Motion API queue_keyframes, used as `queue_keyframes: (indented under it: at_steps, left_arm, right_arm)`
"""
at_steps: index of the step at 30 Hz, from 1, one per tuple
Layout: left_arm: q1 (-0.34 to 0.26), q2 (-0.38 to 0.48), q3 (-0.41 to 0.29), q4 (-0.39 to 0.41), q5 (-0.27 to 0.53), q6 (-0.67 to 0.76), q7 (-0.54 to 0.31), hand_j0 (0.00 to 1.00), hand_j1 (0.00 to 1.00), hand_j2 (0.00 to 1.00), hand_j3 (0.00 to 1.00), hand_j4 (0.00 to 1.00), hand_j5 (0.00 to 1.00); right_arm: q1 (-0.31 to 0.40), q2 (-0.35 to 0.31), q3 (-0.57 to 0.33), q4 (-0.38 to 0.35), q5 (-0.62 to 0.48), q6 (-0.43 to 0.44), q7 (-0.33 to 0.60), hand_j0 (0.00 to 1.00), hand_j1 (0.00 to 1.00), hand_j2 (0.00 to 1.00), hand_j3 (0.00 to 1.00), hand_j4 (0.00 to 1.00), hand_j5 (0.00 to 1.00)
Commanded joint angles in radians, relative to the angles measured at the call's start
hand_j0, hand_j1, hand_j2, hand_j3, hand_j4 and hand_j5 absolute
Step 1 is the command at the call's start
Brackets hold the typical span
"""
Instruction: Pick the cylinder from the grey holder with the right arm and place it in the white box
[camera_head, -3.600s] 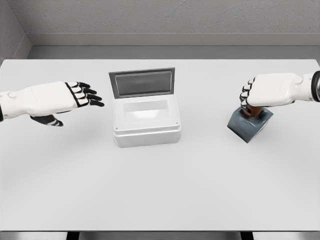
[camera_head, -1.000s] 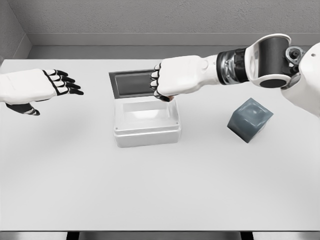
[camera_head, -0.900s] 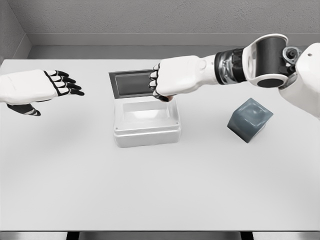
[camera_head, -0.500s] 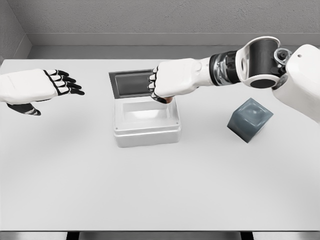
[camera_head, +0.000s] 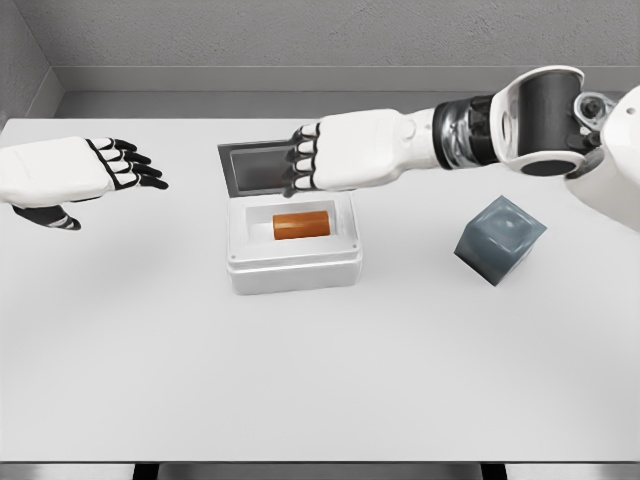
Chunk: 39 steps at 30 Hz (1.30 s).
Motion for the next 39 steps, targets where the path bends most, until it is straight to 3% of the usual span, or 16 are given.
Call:
queue_keyframes:
  at_steps: [1, 4, 5, 7, 8, 10, 12, 15, 18, 20, 22, 25, 36, 39]
  left_arm:
    - [-0.008, -0.002, 0.0, 0.006, 0.004, 0.003, 0.0, 1.0, 1.0, 1.0, 1.0, 1.0, 1.0]
    - [-0.077, -0.042, -0.012, 0.033, 0.004, 0.003, 0.0, 1.0, 1.0, 1.0, 1.0, 1.0, 1.0]
    - [-0.083, -0.068, -0.015, 0.033, -0.022, 0.003, 0.0, 1.0, 1.0, 1.0, 1.0, 1.0, 1.0]
    - [-0.112, -0.188, -0.026, 0.079, -0.148, 0.003, 0.0, 1.0, 1.0, 1.0, 1.0, 1.0, 1.0]
    - [-0.166, -0.206, -0.067, 0.121, -0.165, 0.003, 0.0, 1.0, 1.0, 1.0, 1.0, 1.0, 1.0]
    - [-0.242, -0.206, -0.096, 0.174, -0.162, 0.003, 0.0, 1.0, 1.0, 1.0, 1.0, 1.0, 1.0]
    - [-0.281, -0.205, -0.099, 0.275, -0.165, 0.003, 0.0, 1.0, 1.0, 1.0, 1.0, 1.0, 1.0]
    - [-0.298, -0.228, -0.142, 0.292, -0.166, 0.003, 0.0, 1.0, 1.0, 1.0, 1.0, 1.0, 1.0]
    - [-0.382, -0.269, -0.231, 0.347, -0.166, 0.003, 0.0, 1.0, 1.0, 1.0, 1.0, 1.0, 1.0]
    - [-0.426, -0.292, -0.297, 0.378, -0.166, 0.003, 0.0, 1.0, 1.0, 1.0, 1.0, 1.0, 1.0]
    - [-0.436, -0.334, -0.325, 0.413, -0.191, 0.003, 0.0, 1.0, 1.0, 1.0, 1.0, 1.0, 1.0]
    - [-0.457, -0.39, -0.332, 0.476, -0.254, 0.003, 0.0, 1.0, 1.0, 1.0, 1.0, 1.0, 1.0]
    - [-0.479, -0.461, -0.349, 0.514, -0.386, 0.003, 0.0, 1.0, 1.0, 1.0, 1.0, 1.0, 1.0]
    - [-0.5, -0.468, -0.398, 0.516, -0.403, 0.003, 0.0, 1.0, 1.0, 1.0, 1.0, 1.0, 1.0]
  right_arm:
    - [0.0, -0.116, -0.039, -0.083, -0.123, 0.002, 0.0, 0.98, 0.98, 0.98, 0.98, 0.98, 0.98]
    - [0.035, -0.237, -0.145, -0.083, -0.29, 0.002, 0.0, 0.98, 0.98, 0.98, 0.98, 0.98, 0.98]
    - [0.054, -0.28, -0.182, -0.083, -0.356, 0.002, 0.0, 0.98, 0.98, 0.98, 0.98, 0.98, 0.98]
    - [0.136, -0.377, -0.304, -0.083, -0.528, 0.002, 0.0, 0.98, 0.98, 0.98, 0.98, 0.98, 0.98]
    - [0.187, -0.406, -0.347, -0.083, -0.6, 0.002, 0.0, 0.98, 0.98, 0.98, 0.98, 0.98, 0.98]
    - [0.288, -0.411, -0.406, -0.083, -0.695, 0.002, 0.0, 0.98, 0.98, 0.98, 0.98, 0.98, 0.98]
    - [0.443, -0.408, -0.493, -0.083, -0.804, 0.002, 0.0, 0.98, 0.98, 0.98, 0.98, 0.98, 0.98]
    - [0.646, -0.379, -0.645, -0.083, -0.875, 0.002, 0.0, 0.98, 0.98, 0.98, 0.98, 0.98, 0.98]
    - [0.787, -0.328, -0.72, -0.083, -0.881, 0.002, 0.0, 0.99, 0.99, 0.99, 0.99, 0.99, 0.99]
    - [0.818, -0.27, -0.722, -0.081, -0.87, 0.002, 0.0, 1.0, 1.0, 1.0, 1.0, 1.0, 1.0]
    - [0.862, -0.205, -0.729, -0.081, -0.864, 0.002, 0.0, 1.0, 1.0, 1.0, 1.0, 1.0, 1.0]
    - [0.896, -0.159, -0.73, -0.061, -0.864, 0.002, 0.0, 1.0, 1.0, 1.0, 1.0, 1.0, 1.0]
    - [0.914, -0.136, -0.766, -0.038, -0.864, 0.002, 0.0, 1.0, 1.0, 1.0, 1.0, 1.0, 1.0]
    - [0.925, -0.136, -0.774, -0.035, -0.864, 0.002, 0.0, 1.0, 1.0, 1.0, 1.0, 1.0, 1.0]
